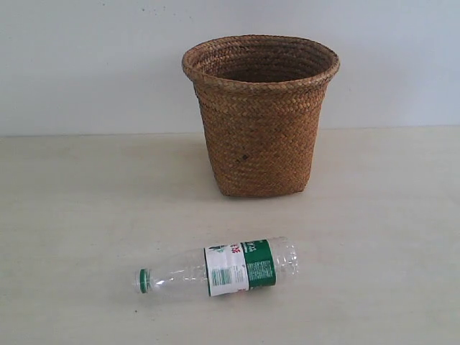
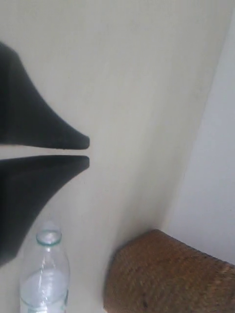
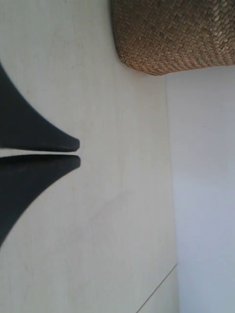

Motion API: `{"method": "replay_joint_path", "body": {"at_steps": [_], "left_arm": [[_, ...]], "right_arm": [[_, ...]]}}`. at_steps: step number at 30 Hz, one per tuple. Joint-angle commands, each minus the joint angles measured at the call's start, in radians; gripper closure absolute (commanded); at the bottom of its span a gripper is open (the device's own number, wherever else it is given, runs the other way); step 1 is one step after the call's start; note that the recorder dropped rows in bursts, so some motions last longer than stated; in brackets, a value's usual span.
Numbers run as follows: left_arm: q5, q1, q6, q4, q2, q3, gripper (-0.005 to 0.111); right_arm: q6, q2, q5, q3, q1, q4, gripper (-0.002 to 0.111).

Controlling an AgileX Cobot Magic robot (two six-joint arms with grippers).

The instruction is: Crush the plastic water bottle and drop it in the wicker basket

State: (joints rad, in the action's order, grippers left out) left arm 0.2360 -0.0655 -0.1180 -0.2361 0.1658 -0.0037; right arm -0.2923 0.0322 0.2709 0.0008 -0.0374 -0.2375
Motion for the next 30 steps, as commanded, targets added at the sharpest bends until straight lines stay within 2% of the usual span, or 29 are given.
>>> {"method": "replay_joint_path", "body": {"at_steps": [1,7,23,26,28,30], "left_arm": [[-0.007,-0.005,-0.051,-0.198,0.001,0.004,0.103],[-0.004,-0.005,-0.051,-0.439,0.001,0.004,0.103],[-0.011,-0.005,-0.051,-0.46,0.001,0.004,0.103],[-0.011,-0.005,-0.046,-0.577,0.001,0.004,0.103],[-0.057,-0.005,-0.001,-0.677,0.001,-0.007,0.103],[-0.075,-0.005,0.163,-0.719,0.001,-0.117,0.103]], "right_arm": [[0.003,-0.001,-0.005,-0.001,0.005,-0.003,0.108],[0.003,-0.001,-0.005,-0.001,0.005,-0.003,0.108],[0.003,-0.001,-0.005,-0.001,0.005,-0.003,0.108],[0.003,-0.001,-0.005,-0.001,0.005,-0.003,0.108],[0.003,-0.001,-0.005,-0.001,0.005,-0.003,0.108],[0.003,-0.001,-0.005,-0.001,0.005,-0.003,0.108]]}}
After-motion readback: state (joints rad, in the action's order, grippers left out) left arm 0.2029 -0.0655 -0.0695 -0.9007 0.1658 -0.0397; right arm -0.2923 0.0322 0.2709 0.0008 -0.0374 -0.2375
